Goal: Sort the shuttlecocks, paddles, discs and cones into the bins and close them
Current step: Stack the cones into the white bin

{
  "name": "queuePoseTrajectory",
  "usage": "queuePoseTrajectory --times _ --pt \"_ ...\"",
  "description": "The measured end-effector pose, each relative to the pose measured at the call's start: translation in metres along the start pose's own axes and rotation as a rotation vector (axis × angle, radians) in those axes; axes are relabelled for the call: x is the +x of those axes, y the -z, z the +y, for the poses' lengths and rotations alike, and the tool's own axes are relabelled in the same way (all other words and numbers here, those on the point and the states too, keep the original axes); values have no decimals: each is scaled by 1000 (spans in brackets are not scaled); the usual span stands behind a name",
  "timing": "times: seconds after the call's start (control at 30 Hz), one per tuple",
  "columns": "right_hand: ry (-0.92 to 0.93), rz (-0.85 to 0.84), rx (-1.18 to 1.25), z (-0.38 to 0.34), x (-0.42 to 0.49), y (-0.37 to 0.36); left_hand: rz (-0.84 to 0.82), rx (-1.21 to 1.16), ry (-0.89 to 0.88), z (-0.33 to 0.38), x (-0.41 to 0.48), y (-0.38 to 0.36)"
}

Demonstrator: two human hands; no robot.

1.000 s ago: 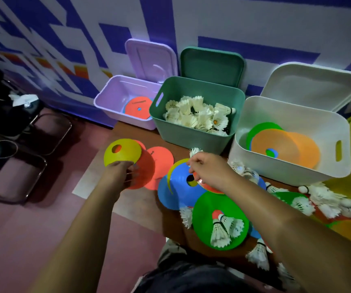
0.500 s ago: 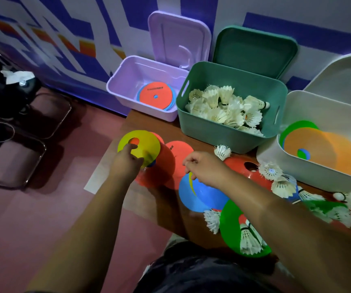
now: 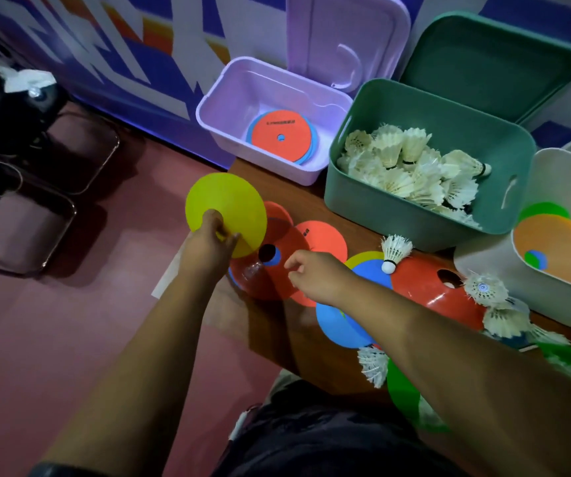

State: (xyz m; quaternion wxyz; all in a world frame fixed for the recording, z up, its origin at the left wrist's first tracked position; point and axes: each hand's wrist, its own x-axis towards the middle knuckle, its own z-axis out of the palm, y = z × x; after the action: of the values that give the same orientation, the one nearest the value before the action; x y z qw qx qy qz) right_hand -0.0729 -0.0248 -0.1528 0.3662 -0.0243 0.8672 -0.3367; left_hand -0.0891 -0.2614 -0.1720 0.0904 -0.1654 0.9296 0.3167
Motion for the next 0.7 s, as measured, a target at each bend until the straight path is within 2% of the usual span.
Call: queuePoseTrajectory --times 0.23,0.4,0.6,0.7 --pt "64 -33 -260 -8 25 -15 50 -40 56 -22 -11 18" --pt "106 12 -438 -11 32 -20 56 -40 104 -24 -25 20" --pt "174 -51 -466 -14 40 -21 61 -74 145 -28 -38 20" --pt "188 -79 -350 -19 46 -26 67 -97 139 -31 -41 22"
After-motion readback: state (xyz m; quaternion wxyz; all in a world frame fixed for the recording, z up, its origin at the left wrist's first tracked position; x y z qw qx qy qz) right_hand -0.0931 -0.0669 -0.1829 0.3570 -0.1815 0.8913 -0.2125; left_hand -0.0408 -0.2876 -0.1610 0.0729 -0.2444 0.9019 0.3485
